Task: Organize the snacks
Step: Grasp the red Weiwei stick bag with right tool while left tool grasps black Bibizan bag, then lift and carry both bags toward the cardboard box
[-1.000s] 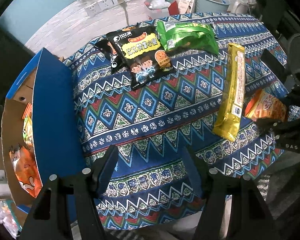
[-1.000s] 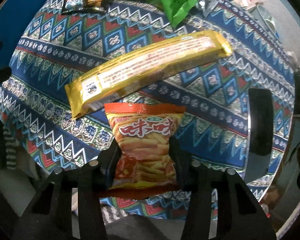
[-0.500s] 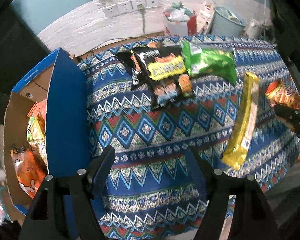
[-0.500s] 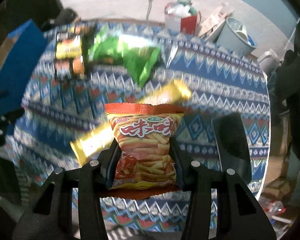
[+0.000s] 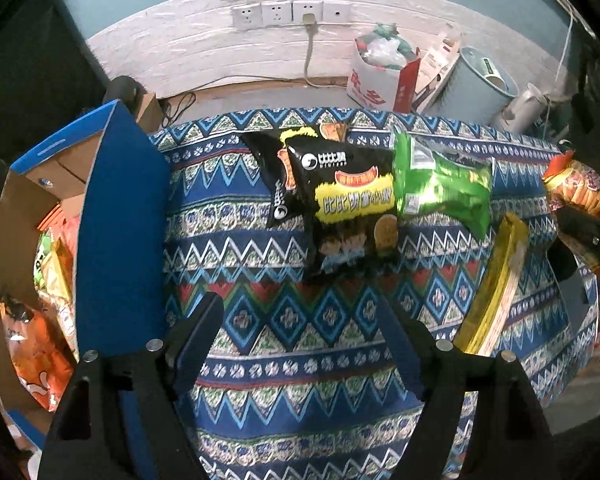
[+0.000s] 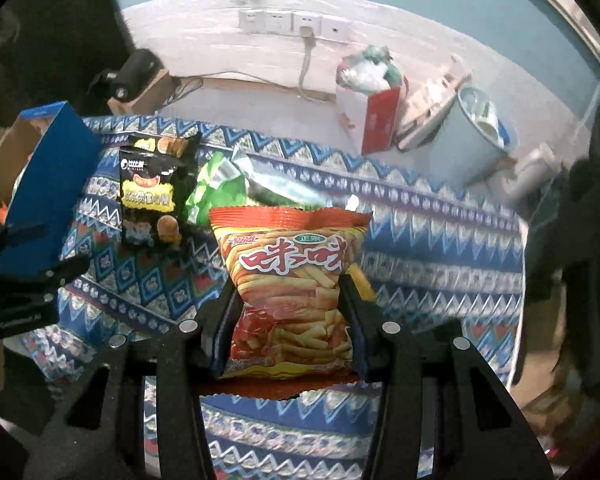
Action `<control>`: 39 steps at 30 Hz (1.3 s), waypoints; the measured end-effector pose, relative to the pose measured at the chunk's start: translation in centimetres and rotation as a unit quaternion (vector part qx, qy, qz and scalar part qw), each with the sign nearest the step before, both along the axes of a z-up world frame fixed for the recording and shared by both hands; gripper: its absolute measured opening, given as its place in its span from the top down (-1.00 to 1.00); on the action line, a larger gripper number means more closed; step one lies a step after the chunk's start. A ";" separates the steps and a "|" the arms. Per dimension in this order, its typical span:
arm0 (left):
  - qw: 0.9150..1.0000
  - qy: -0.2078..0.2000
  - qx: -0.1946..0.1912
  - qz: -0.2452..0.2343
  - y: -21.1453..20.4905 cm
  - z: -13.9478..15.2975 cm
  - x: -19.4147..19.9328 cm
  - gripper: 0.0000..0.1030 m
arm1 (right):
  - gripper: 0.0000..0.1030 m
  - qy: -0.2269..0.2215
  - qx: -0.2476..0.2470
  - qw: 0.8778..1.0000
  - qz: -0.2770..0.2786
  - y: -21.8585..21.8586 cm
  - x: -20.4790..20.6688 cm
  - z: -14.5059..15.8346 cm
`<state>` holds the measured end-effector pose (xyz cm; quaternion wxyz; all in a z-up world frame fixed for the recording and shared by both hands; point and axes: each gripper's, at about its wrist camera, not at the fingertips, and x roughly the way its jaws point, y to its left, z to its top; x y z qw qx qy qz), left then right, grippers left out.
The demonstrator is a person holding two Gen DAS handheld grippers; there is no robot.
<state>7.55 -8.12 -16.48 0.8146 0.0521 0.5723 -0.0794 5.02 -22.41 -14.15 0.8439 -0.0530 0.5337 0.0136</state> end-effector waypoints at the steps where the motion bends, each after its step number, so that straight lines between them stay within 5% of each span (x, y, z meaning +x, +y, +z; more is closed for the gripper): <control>1: 1.000 0.002 0.000 0.001 -0.2 -0.1 0.4 -0.56 | 0.10 0.000 -0.005 1.000 0.006 0.1 0.4 0.1; 32: 0.997 0.027 0.008 0.079 -5.1 -5.3 7.8 -0.69 | 0.10 0.026 0.029 0.999 0.009 -2.3 5.8 -4.9; 39: 0.998 0.004 0.005 0.064 -4.9 -4.8 7.2 -0.12 | 0.10 0.026 0.034 0.999 0.010 -2.4 6.2 -5.0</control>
